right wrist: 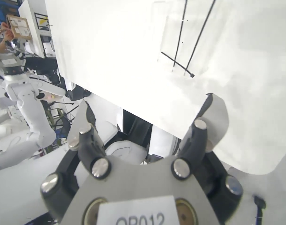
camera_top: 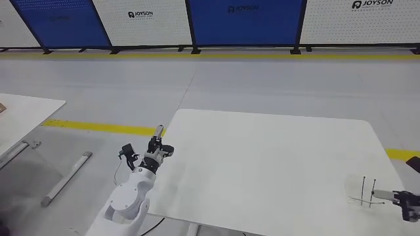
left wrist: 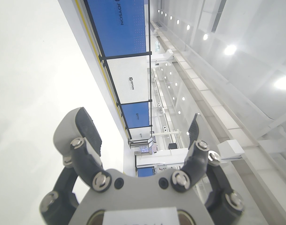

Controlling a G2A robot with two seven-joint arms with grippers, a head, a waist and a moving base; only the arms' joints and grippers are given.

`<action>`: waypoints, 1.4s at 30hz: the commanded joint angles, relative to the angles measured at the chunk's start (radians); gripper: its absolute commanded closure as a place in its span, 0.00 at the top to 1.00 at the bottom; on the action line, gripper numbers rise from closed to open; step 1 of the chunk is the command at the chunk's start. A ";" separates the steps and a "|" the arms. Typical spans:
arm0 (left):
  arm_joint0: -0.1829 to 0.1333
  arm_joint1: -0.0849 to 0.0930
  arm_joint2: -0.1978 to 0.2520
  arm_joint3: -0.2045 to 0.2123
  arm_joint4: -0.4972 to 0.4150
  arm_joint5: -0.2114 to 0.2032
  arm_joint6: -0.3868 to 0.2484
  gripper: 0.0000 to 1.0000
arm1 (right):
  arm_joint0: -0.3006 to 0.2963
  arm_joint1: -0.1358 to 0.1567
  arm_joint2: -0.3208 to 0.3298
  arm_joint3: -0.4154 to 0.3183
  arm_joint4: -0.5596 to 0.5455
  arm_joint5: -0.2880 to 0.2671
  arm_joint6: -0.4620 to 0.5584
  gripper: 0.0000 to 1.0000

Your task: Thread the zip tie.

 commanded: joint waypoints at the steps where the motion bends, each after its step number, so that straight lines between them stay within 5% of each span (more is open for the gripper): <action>1: 0.000 0.000 0.000 0.000 0.000 0.000 0.000 1.00 | 0.016 -0.002 -0.007 0.010 -0.002 0.013 -0.006 1.00; 12: 0.000 0.000 0.000 0.000 0.000 0.000 0.000 1.00 | 0.018 -0.001 -0.016 0.007 -0.030 0.027 -0.017 1.00; 17: 0.000 0.000 0.000 0.000 0.000 0.000 0.000 1.00 | 0.092 -0.002 -0.117 0.030 -0.065 0.122 0.007 1.00; 22: 0.000 0.000 0.000 0.000 0.000 0.000 0.000 1.00 | 0.171 0.007 -0.217 0.074 -0.086 0.153 0.007 1.00; 34: 0.000 0.000 0.000 0.000 0.000 0.000 0.000 1.00 | 0.176 0.007 -0.221 0.076 -0.086 0.156 0.007 1.00; 37: 0.000 0.000 0.000 0.000 0.000 0.000 0.000 1.00 | 0.197 0.003 -0.242 0.086 -0.125 0.226 -0.001 1.00; 41: 0.000 0.000 0.000 0.000 0.000 0.000 0.000 1.00 | 0.238 -0.004 -0.283 0.114 -0.142 0.225 0.007 1.00; 42: 0.000 0.000 0.000 0.000 0.000 0.000 0.000 1.00 | 0.245 -0.004 -0.296 0.121 -0.154 0.231 0.007 0.89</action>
